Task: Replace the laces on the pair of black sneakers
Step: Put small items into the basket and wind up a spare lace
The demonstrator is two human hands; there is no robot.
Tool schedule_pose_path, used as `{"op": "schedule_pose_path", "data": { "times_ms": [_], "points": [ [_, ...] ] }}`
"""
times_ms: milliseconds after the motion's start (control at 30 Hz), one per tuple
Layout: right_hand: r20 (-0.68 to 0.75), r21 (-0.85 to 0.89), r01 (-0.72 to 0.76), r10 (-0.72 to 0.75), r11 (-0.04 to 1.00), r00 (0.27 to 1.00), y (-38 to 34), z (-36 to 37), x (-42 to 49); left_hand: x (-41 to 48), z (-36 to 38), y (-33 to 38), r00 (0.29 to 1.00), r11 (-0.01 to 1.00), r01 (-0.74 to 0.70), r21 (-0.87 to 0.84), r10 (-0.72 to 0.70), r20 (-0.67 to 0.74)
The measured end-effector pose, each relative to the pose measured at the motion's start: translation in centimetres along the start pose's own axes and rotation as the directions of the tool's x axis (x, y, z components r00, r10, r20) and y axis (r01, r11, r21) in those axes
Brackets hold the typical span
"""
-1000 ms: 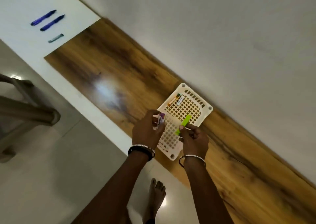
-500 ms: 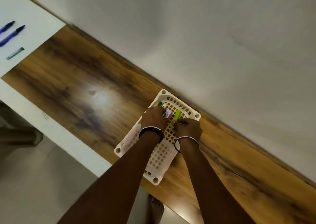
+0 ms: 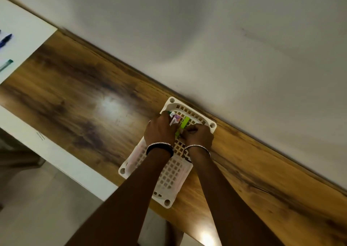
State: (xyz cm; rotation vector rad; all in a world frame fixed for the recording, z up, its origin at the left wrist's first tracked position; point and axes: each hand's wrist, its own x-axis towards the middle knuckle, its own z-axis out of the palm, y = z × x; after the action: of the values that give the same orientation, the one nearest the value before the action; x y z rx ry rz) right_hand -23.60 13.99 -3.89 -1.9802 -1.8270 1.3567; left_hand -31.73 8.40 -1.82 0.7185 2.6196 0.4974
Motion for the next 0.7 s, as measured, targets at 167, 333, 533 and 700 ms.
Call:
{"op": "schedule_pose_path", "data": {
  "times_ms": [167, 333, 533, 700],
  "points": [
    [-0.051, 0.018, 0.027, -0.026, 0.999, 0.998, 0.0, -0.7, -1.3, -2.3, -1.4, -0.3, 0.995, 0.994, 0.041, -0.104, -0.050, -0.085],
    [-0.120, 0.185, 0.079, -0.057, 0.980, 0.991, 1.8, -3.6, -5.8, -7.7, -2.7, -0.2, 0.986, 0.962, -0.145, -0.233, 0.121, -0.113],
    [-0.235, 0.289, 0.047, 0.023, 0.956, 0.972, 7.0, -9.4, -14.0, -17.4, -2.8, 1.1, 0.939, 0.904, -0.331, -0.271, 0.344, -0.001],
    [-0.299, 0.308, -0.030, 0.127, 0.951, 0.946, 13.2, -13.3, -21.2, -25.7, -2.2, 2.3, 0.872, 0.848, -0.414, -0.331, 0.474, 0.123]
  ]
}}
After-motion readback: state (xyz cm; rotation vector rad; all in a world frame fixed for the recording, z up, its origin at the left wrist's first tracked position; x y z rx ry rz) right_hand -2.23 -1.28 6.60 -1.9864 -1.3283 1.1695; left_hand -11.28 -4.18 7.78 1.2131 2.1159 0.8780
